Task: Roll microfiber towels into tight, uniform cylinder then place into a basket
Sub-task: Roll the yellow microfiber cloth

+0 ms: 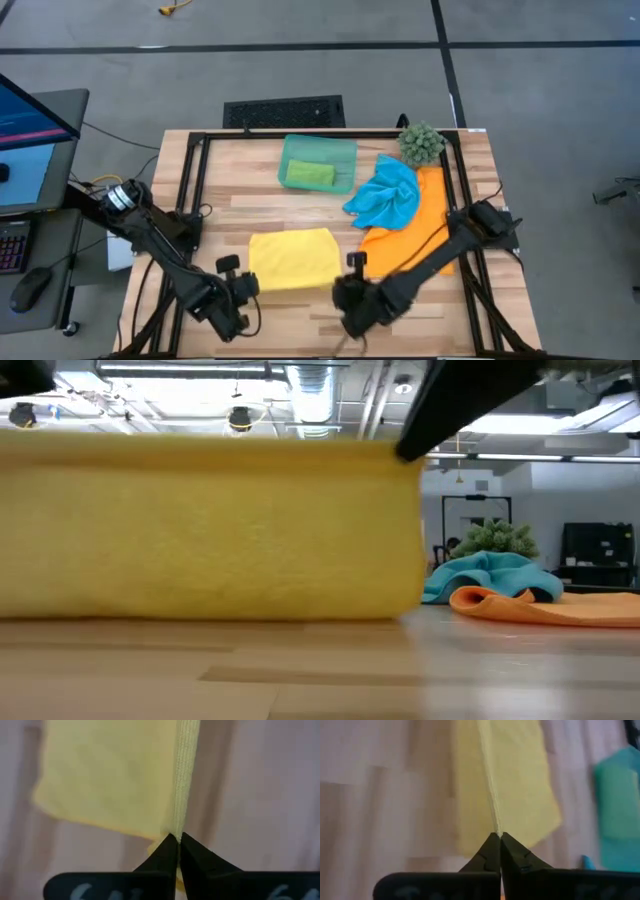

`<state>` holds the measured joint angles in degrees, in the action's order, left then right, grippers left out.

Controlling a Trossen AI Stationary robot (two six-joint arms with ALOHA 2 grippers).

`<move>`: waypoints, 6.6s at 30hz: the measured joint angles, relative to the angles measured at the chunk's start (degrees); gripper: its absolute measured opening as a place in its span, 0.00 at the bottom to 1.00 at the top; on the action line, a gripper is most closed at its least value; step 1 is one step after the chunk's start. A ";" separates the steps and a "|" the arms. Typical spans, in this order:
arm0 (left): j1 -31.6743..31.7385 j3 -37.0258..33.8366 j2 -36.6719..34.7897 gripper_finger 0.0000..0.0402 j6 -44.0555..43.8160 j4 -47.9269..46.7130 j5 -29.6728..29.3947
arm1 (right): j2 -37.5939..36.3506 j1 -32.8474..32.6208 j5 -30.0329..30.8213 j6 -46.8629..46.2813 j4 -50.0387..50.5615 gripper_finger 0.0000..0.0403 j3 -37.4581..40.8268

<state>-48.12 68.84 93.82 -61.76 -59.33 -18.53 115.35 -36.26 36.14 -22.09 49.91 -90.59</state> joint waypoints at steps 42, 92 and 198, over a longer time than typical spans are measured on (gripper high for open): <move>17.01 -0.90 0.04 0.08 6.70 -10.63 -4.25 | 5.92 18.26 -6.29 0.52 -3.67 0.02 2.03; 12.89 -23.18 0.00 0.33 8.84 30.24 -13.63 | 2.32 15.91 -8.88 -2.97 7.38 0.40 1.95; 6.37 -31.18 -1.97 0.47 19.79 6.83 -14.24 | 9.09 16.52 -19.58 22.02 -51.70 0.58 15.20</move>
<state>-41.76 37.66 91.85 -41.98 -52.50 -32.78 124.44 -19.74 16.56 -0.06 -1.79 -75.39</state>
